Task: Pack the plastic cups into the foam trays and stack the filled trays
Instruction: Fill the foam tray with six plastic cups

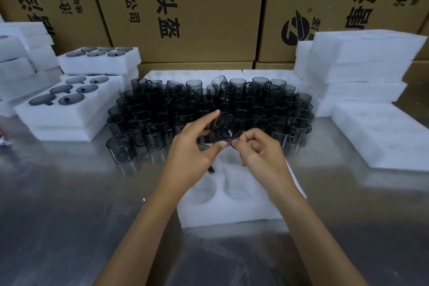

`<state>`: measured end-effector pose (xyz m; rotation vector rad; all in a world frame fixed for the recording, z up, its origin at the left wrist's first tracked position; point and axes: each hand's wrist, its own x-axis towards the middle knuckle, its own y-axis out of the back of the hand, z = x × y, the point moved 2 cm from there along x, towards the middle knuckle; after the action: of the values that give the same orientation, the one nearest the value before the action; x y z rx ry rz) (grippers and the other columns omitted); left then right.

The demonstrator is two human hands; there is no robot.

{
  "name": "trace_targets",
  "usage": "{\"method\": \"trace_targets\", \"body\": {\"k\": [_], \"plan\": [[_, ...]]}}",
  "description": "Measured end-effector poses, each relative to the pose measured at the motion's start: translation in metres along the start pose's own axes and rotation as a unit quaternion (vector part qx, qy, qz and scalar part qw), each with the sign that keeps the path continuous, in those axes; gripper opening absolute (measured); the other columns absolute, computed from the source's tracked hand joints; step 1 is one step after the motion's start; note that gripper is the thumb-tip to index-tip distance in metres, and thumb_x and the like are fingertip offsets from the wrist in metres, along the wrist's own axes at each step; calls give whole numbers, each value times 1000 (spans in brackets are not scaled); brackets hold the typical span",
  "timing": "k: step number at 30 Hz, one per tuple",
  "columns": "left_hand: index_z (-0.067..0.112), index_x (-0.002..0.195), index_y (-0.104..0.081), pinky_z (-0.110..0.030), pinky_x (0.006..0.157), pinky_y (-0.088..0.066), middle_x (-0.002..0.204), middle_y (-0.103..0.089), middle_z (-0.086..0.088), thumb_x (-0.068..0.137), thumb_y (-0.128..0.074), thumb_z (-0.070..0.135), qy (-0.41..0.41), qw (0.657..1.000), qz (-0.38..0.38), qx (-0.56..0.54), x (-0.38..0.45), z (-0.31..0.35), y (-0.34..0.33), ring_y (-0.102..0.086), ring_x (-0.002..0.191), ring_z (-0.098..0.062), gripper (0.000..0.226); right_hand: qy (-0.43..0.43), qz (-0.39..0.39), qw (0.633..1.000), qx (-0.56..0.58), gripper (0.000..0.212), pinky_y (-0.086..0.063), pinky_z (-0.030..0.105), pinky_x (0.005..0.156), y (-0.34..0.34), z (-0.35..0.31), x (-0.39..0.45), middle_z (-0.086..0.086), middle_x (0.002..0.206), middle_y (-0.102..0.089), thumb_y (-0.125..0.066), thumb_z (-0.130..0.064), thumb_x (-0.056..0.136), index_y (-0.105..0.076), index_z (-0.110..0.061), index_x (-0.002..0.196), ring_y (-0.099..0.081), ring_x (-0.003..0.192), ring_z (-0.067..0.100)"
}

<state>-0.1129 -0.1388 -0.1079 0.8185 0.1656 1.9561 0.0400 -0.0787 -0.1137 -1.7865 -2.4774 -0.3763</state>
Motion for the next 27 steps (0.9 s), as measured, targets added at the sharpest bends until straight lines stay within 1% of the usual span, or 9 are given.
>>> {"method": "trace_targets", "body": {"k": [3,6,9,11,14,16,18,23,27], "plan": [[47,137,-50,-21,96,-50,136,-57,23,86,-75,26,31,997,-55,-34,0,-2,-1,-60,114,2,61,-45,10,999,28,31,-36,15,50,9,-3,2,-7,46,-46,-64,-21,91,-59,-11,61,-40,48,9],[47,137,-49,-13,95,-48,141,-53,22,87,-75,23,48,994,-92,-15,-1,-2,-5,-60,115,1,61,-36,34,998,-43,31,-37,26,55,15,-1,5,2,50,-48,-62,-22,89,-61,-1,66,-40,51,13],[37,145,-45,-16,112,-31,149,-45,18,90,-72,26,35,987,-141,67,-2,-4,-12,-44,134,-1,63,-1,82,986,-147,22,-43,28,60,23,5,10,-1,59,-62,-63,-24,88,-68,-16,69,-51,56,10],[33,149,-40,-12,113,-17,153,-39,16,93,-68,27,19,980,-165,114,-3,-4,-15,-31,142,0,63,10,93,985,-143,16,-45,26,65,29,6,13,-7,67,-65,-65,-24,88,-68,-24,72,-56,63,6],[31,152,-34,-16,116,-2,156,-36,14,97,-60,33,-3,967,-177,181,-2,-7,-17,-21,144,2,61,46,32,988,-145,13,-42,20,78,33,7,14,-21,86,-69,-67,-26,90,-72,-38,89,-58,84,-6],[32,153,-30,-23,118,3,157,-32,16,99,-55,38,3,960,-191,204,-2,-10,-16,-16,146,1,60,59,-19,980,-191,17,-40,31,100,31,11,14,-22,108,-68,-67,-33,91,-72,-42,104,-55,109,-1],[33,154,-29,-30,120,4,158,-30,18,101,-49,42,10,954,-205,220,-3,-13,-16,-13,148,1,57,64,-34,964,-256,17,-26,40,113,29,14,14,-25,119,-64,-66,-38,91,-71,-46,106,-48,128,9],[32,152,-34,-39,123,3,159,-27,20,104,-36,47,17,945,-219,243,-4,-15,-18,-10,149,0,51,49,-41,944,-324,18,-13,31,99,27,16,13,-33,113,-48,-68,-43,89,-68,-53,104,-35,136,8],[33,153,-32,-41,123,1,160,-24,20,105,-34,45,15,937,-219,272,-4,-15,-21,-10,150,-1,50,39,-47,938,-342,20,-15,37,108,27,16,13,-30,121,-48,-66,-45,90,-65,-53,109,-31,138,8]]}}
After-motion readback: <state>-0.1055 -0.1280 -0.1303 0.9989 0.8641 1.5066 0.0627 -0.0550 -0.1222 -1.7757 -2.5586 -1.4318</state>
